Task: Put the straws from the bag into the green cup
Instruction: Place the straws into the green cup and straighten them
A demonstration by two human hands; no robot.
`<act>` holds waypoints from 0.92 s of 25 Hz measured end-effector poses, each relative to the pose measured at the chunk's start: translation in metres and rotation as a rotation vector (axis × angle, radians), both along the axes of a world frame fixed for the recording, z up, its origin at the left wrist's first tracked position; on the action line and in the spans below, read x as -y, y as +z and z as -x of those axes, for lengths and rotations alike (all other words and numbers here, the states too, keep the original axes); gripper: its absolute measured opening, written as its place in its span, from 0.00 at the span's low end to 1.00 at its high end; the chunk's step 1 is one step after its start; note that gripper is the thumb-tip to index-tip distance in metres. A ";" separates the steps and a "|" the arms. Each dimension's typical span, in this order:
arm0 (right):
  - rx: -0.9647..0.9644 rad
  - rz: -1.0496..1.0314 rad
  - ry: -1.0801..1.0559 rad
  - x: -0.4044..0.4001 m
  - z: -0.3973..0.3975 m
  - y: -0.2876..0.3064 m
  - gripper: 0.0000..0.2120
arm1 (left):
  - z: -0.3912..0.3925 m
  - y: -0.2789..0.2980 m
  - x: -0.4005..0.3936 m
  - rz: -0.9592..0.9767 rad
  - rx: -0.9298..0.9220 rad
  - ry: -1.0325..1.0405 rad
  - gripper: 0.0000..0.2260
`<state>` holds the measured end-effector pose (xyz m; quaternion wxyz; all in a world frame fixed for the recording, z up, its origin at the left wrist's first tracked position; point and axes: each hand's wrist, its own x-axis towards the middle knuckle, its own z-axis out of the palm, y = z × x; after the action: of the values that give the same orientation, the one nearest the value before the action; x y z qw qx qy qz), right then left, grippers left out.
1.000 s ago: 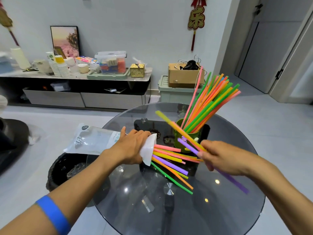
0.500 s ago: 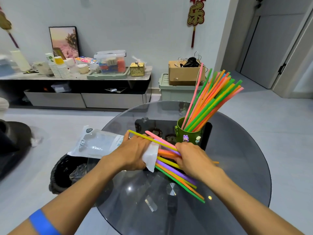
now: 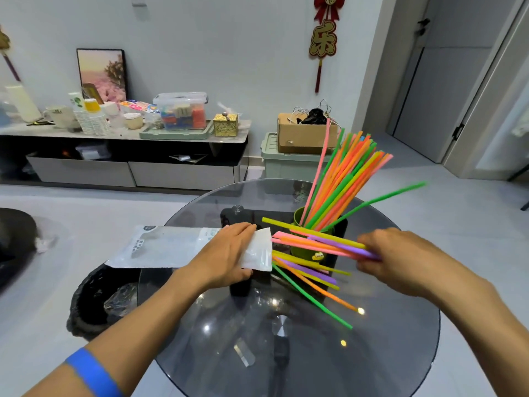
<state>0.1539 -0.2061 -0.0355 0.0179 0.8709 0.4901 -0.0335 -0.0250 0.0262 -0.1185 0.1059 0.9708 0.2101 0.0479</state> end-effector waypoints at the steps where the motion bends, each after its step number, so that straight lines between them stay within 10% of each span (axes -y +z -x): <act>1: -0.006 -0.021 0.025 0.000 0.005 0.003 0.05 | 0.004 0.009 0.000 0.062 -0.038 0.012 0.42; 7: 0.293 -0.034 0.152 -0.022 0.048 0.003 0.07 | 0.041 0.104 0.000 -0.033 0.591 0.339 0.24; 10: 0.330 -0.091 0.310 -0.041 0.069 -0.001 0.11 | 0.027 0.116 0.054 -0.072 0.214 -0.132 0.35; 13: 0.447 -0.232 0.407 -0.047 0.074 -0.006 0.15 | 0.008 0.084 0.083 -0.115 -0.072 -0.091 0.25; 15: 0.452 -0.364 0.395 -0.045 0.072 -0.010 0.16 | 0.002 0.071 0.078 0.005 0.039 0.016 0.06; 19: 0.629 -0.706 0.358 -0.038 0.076 -0.010 0.12 | -0.001 0.056 0.064 0.303 0.230 0.099 0.11; 23: 0.341 -1.175 0.299 -0.031 0.079 0.002 0.06 | 0.007 0.061 0.056 0.986 0.721 0.132 0.04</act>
<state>0.0745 -0.1753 -0.0334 -0.3811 0.6506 0.5334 0.3833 -0.0315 -0.0295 -0.0577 0.6036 0.7152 0.2179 0.2769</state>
